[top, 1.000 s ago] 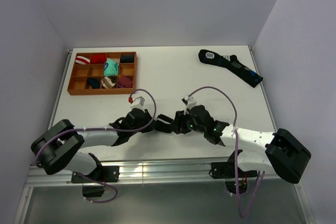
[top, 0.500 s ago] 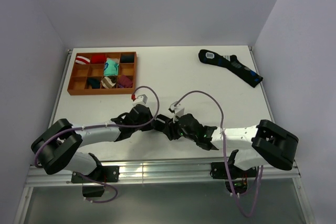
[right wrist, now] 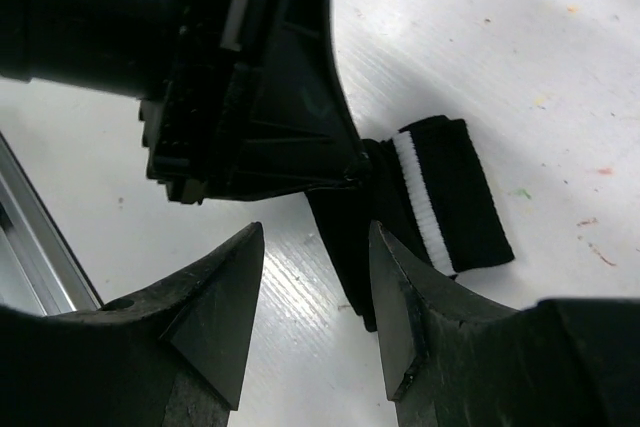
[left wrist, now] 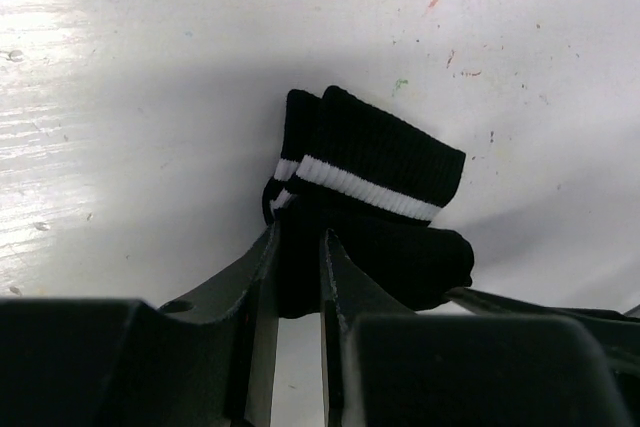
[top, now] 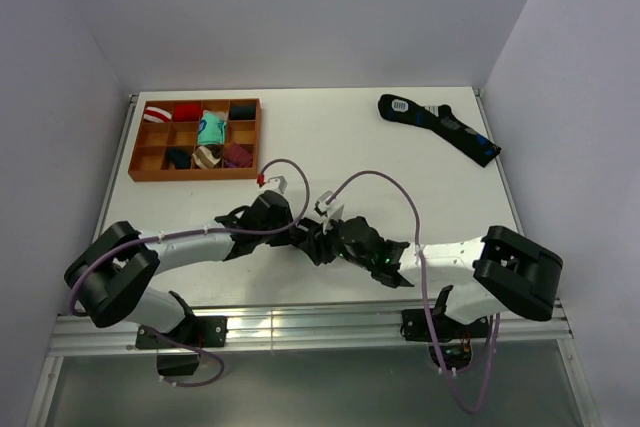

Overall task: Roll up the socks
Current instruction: Roll the sock at the center of the board.

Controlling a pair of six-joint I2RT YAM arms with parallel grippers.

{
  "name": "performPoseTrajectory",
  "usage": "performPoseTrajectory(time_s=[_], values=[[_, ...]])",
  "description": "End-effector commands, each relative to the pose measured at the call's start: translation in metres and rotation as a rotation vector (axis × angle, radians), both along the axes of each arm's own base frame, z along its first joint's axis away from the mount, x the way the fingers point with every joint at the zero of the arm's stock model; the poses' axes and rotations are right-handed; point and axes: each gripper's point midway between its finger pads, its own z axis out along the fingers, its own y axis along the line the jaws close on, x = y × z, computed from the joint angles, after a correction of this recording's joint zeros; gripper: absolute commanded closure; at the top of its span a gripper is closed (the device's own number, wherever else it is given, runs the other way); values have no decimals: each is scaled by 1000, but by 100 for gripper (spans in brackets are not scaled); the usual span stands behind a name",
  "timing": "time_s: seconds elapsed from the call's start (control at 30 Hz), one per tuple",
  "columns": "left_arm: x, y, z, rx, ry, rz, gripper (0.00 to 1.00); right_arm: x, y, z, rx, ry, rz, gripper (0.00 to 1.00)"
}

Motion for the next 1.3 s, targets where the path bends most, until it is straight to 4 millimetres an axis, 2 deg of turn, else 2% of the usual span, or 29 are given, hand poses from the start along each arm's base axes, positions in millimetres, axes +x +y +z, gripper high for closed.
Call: performPoseTrajectory(time_s=[0.0,0.17,0.3,0.37,0.87,1.27], values=[[-14,11,-15,90,81,-69,100,0,13,17,78,-79,55,46],[-8,7,-6,72,88,-83,100,4,11,8,55,-86,44,46],[-3,9,-2,67,91,-81,100,5,1,-10,34,-63,21,47],[-2,9,-1,57,97,-85,100,7,-1,-10,54,-62,10,47],[1,2,-4,22,132,-89,100,2,-7,-36,21,-12,11,49],[1,3,-6,-6,171,-52,100,-6,-29,-75,-38,67,-55,50]])
